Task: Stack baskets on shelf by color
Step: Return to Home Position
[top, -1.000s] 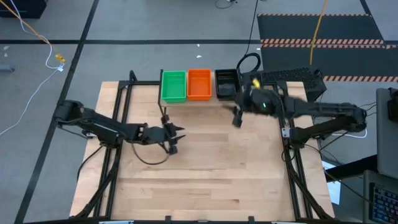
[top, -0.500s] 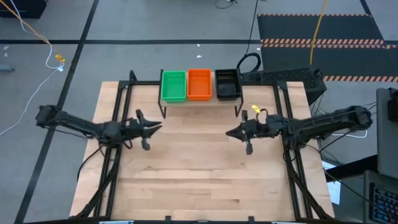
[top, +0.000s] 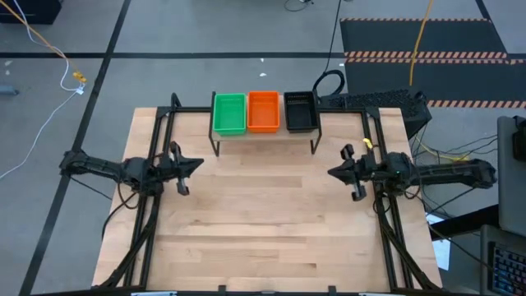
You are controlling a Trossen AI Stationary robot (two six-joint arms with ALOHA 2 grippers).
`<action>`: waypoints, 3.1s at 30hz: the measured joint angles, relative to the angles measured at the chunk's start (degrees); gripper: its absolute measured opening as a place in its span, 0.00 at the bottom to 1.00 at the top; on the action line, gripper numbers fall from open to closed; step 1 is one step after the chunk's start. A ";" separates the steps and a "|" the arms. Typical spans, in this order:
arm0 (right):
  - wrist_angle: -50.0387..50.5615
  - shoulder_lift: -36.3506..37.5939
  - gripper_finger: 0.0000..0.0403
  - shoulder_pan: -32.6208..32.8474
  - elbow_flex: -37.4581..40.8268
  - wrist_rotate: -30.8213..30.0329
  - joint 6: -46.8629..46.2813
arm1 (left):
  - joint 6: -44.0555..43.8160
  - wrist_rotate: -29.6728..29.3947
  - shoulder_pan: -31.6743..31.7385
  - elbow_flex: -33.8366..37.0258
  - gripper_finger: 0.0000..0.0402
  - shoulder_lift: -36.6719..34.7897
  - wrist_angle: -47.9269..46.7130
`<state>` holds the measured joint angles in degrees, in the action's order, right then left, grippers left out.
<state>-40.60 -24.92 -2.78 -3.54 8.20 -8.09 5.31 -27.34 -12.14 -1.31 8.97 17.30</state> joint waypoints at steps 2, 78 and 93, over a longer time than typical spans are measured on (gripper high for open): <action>0.33 3.52 0.00 -0.71 1.85 0.70 -1.36 | 0.25 -0.21 0.00 -0.01 0.03 -2.80 -1.39; 23.72 19.03 0.00 -1.69 2.69 6.90 28.35 | -2.59 -4.67 0.50 -0.53 0.09 -7.45 -16.92; 23.74 19.03 0.00 -1.69 2.69 6.92 28.27 | -2.59 -4.67 0.50 -0.53 0.09 -7.45 -16.91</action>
<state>-16.86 -5.89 -4.47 -0.84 15.11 20.18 2.72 -32.01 -11.64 -1.85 1.52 0.38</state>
